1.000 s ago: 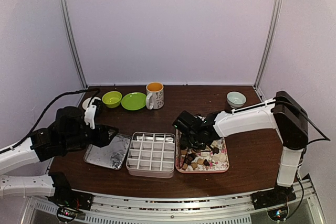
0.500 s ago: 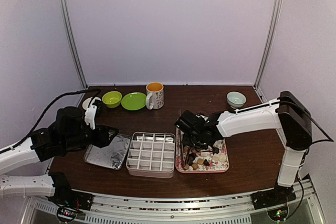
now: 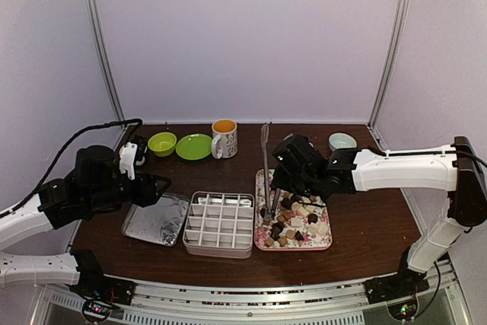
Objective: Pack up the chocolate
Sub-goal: Pick up the clamp from the plate.
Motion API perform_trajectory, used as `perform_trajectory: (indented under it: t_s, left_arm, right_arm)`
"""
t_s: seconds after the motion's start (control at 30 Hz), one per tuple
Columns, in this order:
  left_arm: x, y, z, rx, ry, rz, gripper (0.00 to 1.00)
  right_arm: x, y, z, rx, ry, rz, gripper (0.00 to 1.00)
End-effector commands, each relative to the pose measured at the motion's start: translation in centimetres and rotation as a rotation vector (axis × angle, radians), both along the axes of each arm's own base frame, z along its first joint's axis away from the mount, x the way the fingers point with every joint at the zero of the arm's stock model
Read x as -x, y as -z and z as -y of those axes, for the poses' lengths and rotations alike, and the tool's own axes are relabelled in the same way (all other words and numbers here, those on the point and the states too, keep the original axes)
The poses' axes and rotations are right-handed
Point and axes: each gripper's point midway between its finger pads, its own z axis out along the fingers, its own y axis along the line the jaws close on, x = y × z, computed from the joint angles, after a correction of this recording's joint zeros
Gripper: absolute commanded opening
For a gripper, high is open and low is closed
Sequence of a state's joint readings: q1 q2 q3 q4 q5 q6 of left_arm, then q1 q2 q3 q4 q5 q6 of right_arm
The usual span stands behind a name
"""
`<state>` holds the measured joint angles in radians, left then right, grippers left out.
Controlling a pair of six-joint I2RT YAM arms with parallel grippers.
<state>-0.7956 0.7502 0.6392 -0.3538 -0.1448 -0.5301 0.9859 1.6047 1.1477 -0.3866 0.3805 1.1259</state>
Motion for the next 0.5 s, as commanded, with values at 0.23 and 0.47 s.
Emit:
perform_trajectory:
  t_s: [0.23,0.47]
  left_arm:
    - [-0.3,-7.9,6.6,0.232,0.231,0.068,0.64]
    - [-0.7,-10.6,12.0,0.419,0.412,0.056,0.65]
  right_arm:
    - [1.4,-5.2,-2.1,-0.012,-0.369,0.261,0.0]
    - [3.6,-7.2,-3.9,-0.061,-0.575,0.334,0.0]
